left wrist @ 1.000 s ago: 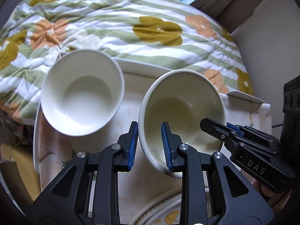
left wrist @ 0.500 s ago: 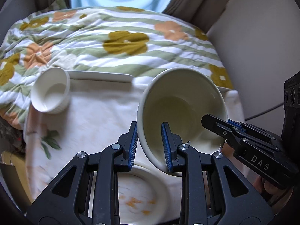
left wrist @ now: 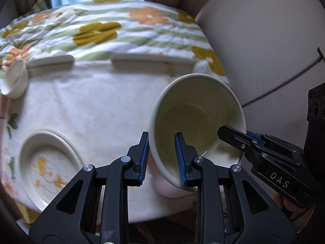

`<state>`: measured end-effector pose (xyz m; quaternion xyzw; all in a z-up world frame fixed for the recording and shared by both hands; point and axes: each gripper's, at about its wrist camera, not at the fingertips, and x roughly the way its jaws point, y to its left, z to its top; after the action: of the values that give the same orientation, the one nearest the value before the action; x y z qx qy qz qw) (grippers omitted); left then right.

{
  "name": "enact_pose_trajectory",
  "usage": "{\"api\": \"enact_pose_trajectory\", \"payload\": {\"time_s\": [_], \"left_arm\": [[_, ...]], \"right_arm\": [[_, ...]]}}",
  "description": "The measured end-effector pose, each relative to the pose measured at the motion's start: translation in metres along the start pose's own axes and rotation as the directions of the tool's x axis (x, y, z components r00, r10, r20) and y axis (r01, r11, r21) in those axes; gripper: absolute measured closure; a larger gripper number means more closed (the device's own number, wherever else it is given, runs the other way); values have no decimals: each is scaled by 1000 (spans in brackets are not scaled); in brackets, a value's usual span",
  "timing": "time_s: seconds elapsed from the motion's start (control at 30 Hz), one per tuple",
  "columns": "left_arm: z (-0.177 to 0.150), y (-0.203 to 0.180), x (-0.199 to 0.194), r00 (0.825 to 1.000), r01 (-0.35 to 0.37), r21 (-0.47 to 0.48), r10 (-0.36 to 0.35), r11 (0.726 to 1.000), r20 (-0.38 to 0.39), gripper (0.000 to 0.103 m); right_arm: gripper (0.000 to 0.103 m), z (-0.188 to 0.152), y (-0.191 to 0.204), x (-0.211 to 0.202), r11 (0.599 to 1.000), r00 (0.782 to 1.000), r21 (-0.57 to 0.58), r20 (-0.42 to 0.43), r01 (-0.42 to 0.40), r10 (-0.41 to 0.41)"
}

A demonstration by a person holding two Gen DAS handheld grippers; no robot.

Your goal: Organize plates and bowls

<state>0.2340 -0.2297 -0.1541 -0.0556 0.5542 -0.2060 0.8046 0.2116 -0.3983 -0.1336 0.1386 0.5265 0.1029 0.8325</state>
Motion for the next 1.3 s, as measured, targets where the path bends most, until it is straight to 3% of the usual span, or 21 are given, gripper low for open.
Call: {"api": "enact_pose_trajectory", "payload": {"time_s": [0.3, 0.5, 0.77, 1.3], "left_arm": [[-23, -23, 52, 986, -30, 81, 42, 996, -159, 81], [-26, -21, 72, 975, -61, 145, 90, 988, -204, 81], [-19, -20, 94, 964, -86, 226, 138, 970, -226, 81], [-19, -25, 107, 958, -138, 331, 211, 933, -195, 81]], "right_arm": [[89, -38, -46, 16, 994, 996, 104, -83, 19, -10], [89, -50, -51, 32, 991, 993, 128, -114, 37, -22], [89, -58, -55, 53, 984, 987, 162, -156, 71, -46], [89, -62, -52, 63, 976, 979, 176, -179, 128, -96]]}}
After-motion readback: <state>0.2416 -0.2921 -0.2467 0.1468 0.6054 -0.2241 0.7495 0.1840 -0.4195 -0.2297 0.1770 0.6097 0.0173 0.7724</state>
